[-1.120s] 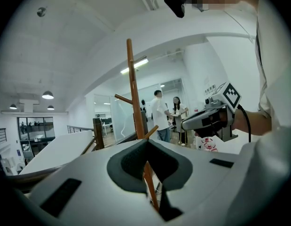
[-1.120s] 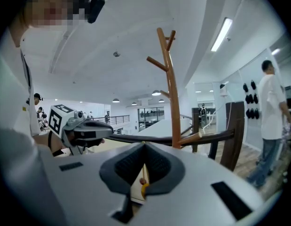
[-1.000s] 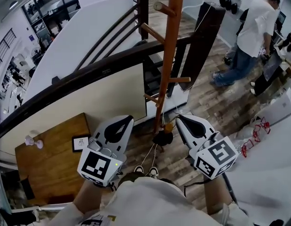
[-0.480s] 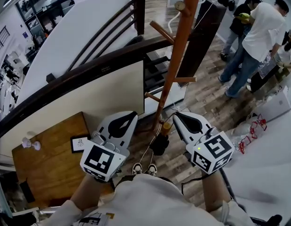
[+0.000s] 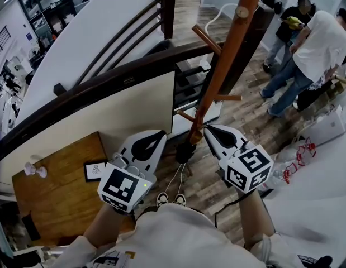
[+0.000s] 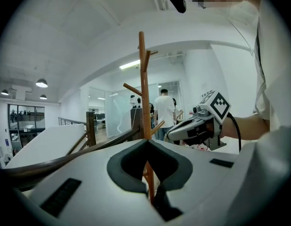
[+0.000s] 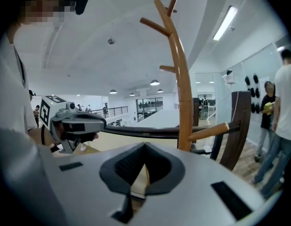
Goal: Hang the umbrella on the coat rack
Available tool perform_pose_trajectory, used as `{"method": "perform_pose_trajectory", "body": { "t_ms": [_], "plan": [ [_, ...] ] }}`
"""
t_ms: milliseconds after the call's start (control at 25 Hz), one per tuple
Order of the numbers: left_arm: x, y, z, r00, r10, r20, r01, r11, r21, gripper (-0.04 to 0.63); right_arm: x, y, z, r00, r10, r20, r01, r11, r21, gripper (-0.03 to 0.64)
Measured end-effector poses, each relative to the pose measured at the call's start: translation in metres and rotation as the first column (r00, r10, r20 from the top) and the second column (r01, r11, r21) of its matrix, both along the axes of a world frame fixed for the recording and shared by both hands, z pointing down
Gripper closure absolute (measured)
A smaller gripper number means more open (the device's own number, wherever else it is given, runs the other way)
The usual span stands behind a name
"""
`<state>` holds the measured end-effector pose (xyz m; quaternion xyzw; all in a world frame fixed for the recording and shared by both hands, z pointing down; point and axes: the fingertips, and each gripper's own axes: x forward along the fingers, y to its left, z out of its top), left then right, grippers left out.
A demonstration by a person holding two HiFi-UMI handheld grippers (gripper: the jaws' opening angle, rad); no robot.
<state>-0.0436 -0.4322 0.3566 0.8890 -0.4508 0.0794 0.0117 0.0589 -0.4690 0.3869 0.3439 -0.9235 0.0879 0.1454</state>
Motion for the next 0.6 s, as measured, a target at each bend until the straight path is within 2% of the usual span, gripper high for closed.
{"method": "perform_pose_trajectory", "body": {
  "t_ms": [280, 600],
  "plan": [
    [-0.006, -0.016, 0.005, 1.0, 0.007, -0.013, -0.007, 1.0, -0.006, 0.592, -0.003, -0.037, 0.024, 1.0, 0.015, -0.027, -0.016, 0.999, -0.029, 0.614],
    [-0.012, -0.028, 0.019, 1.0, 0.002, -0.01, -0.002, 0.999, -0.038, 0.592, 0.009, -0.059, 0.069, 0.997, 0.062, -0.054, -0.069, 0.99, -0.121, 0.614]
  ]
}}
